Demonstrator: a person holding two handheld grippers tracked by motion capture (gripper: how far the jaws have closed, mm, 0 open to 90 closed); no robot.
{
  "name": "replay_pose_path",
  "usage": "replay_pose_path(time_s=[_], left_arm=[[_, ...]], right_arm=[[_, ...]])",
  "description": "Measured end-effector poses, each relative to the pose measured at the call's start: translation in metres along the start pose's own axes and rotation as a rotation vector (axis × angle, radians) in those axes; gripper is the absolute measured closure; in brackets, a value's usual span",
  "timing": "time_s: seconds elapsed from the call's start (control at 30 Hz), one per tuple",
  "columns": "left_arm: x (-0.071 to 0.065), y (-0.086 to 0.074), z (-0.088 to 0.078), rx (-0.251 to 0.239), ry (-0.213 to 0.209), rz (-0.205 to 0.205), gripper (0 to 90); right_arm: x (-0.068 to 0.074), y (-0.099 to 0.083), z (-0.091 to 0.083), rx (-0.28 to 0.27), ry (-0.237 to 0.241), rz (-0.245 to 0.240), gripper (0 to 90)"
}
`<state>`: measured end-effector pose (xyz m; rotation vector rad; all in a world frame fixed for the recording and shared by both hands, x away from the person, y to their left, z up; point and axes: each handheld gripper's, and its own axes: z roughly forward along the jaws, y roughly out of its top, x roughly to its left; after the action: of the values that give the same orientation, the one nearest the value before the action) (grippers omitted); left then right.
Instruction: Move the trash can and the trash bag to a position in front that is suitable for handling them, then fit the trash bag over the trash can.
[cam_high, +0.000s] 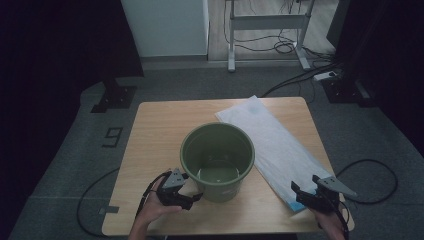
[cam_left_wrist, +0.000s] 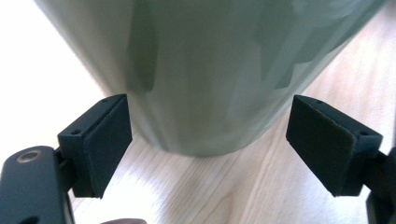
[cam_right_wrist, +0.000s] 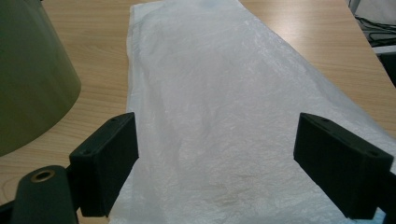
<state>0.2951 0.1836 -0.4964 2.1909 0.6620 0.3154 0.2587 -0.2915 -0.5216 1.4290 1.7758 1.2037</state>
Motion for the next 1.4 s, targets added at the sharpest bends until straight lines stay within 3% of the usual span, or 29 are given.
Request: replay_pose_path(time_s=[0.1, 0.47, 0.63, 0.7, 0.77, 0.83, 0.87, 0.93, 1.03, 1.17, 1.3, 1.4], left_arm=[[0.006, -0.010, -0.007, -0.007, 0.033, -0.048, 13.7], [0.019, -0.022, -0.025, -0.018, 0.098, -0.113, 13.8], [0.028, -0.030, -0.027, -0.028, 0.147, -0.170, 13.8], [0.028, -0.032, -0.027, -0.028, 0.148, -0.178, 13.9], [0.030, -0.034, -0.027, -0.022, 0.146, -0.192, 13.9], [0.031, -0.035, -0.026, -0.017, 0.148, -0.196, 13.9], [0.032, -0.035, -0.026, -0.015, 0.146, -0.197, 13.9], [0.032, -0.035, -0.023, -0.005, 0.146, -0.193, 13.9], [0.031, -0.035, -0.020, 0.016, 0.144, -0.184, 13.9], [0.030, -0.036, -0.016, 0.037, 0.141, -0.177, 13.9], [0.030, -0.037, -0.016, 0.041, 0.145, -0.177, 13.9], [0.033, -0.039, -0.017, 0.040, 0.146, -0.189, 13.9]], right_arm=[[0.001, 0.000, 0.000, -0.001, -0.002, -0.005, 13.5], [0.009, 0.003, 0.000, -0.006, -0.025, -0.043, 13.5], [0.021, 0.016, 0.009, 0.012, -0.024, -0.045, 14.6], [0.025, 0.019, 0.012, 0.022, -0.021, -0.040, 15.0], [0.039, 0.026, 0.026, 0.062, -0.010, -0.044, 17.6], [0.045, 0.028, 0.032, 0.074, -0.011, -0.049, 18.9], [0.055, 0.031, 0.045, 0.102, -0.011, -0.047, 22.7], [0.060, 0.032, 0.053, 0.122, -0.011, -0.044, 24.5], [0.072, 0.035, 0.079, 0.187, -0.010, -0.036, 29.0], [0.078, 0.037, 0.098, 0.222, -0.013, -0.018, 31.6], [0.080, 0.031, 0.119, 0.259, -0.045, -0.028, 32.5], [0.079, 0.028, 0.124, 0.271, -0.056, -0.022, 34.4]])
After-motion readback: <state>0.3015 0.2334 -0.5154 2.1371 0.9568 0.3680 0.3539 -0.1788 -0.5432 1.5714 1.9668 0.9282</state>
